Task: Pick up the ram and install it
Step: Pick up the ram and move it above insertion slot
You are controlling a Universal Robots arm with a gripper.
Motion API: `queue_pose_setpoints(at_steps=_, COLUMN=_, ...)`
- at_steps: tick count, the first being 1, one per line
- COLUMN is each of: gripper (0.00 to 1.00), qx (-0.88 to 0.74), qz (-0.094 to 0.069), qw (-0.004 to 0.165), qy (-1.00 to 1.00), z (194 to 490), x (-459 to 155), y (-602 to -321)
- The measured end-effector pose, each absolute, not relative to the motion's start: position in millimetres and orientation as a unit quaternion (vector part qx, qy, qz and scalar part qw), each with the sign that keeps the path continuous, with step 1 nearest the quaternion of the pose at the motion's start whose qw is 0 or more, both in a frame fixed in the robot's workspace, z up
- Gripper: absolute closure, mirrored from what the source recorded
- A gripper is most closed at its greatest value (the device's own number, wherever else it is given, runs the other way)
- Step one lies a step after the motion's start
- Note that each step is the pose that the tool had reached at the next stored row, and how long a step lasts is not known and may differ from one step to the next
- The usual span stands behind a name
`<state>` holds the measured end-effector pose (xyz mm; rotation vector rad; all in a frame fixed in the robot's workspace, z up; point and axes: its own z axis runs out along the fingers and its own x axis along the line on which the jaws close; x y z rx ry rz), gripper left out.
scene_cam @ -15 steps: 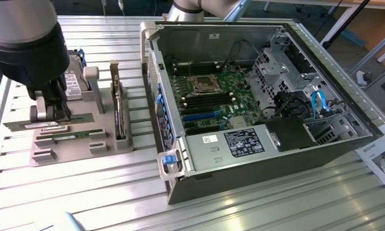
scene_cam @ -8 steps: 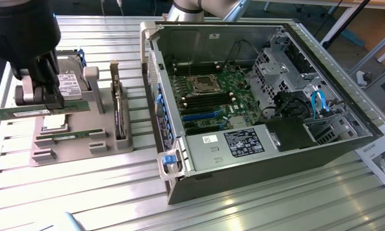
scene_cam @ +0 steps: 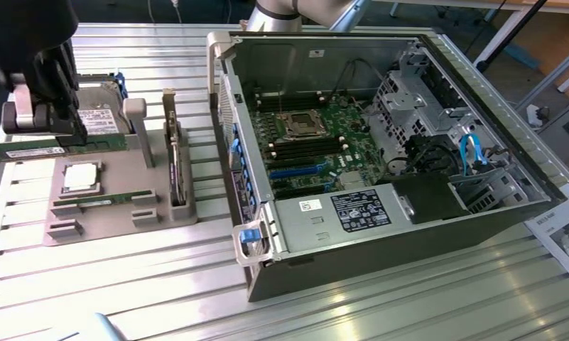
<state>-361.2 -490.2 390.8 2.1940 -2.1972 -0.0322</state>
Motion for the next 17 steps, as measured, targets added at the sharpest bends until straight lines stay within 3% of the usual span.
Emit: queue_pose_setpoints(at_steps=17, gripper=0.88, qx=0.706, qz=-0.011, qw=0.019, qy=-0.707, z=390.9, x=-305.2, y=-491.6)
